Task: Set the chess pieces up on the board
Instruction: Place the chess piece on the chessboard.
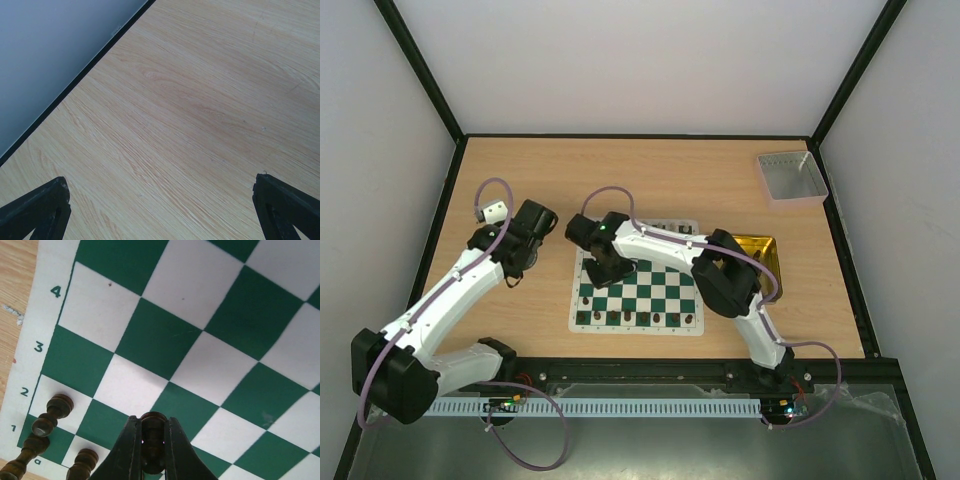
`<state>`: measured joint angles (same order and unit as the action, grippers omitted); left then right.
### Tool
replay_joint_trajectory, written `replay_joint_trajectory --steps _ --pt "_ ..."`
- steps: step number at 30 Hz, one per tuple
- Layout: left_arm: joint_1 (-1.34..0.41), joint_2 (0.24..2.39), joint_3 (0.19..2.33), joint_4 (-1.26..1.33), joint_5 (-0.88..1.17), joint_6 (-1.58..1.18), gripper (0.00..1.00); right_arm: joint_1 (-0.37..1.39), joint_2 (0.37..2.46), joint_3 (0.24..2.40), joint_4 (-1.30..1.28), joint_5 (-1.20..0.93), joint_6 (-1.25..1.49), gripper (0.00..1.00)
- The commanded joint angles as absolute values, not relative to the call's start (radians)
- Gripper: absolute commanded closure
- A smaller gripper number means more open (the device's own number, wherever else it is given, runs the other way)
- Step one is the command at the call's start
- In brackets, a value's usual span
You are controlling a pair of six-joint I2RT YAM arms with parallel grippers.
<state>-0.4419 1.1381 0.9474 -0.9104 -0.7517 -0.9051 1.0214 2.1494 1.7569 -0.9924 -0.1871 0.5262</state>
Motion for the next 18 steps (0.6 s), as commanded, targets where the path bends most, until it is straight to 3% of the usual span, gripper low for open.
replay_joint_trajectory --steps 1,18 --pt "-0.446 1.116 0.962 -0.924 -0.761 -0.904 0.01 1.044 2.186 1.799 -1.014 -0.219 0.512 0.98" --pt "-0.454 1.118 0.954 -0.907 -0.755 -0.890 0.01 1.086 2.202 1.783 -1.018 -0.258 0.509 0.97"
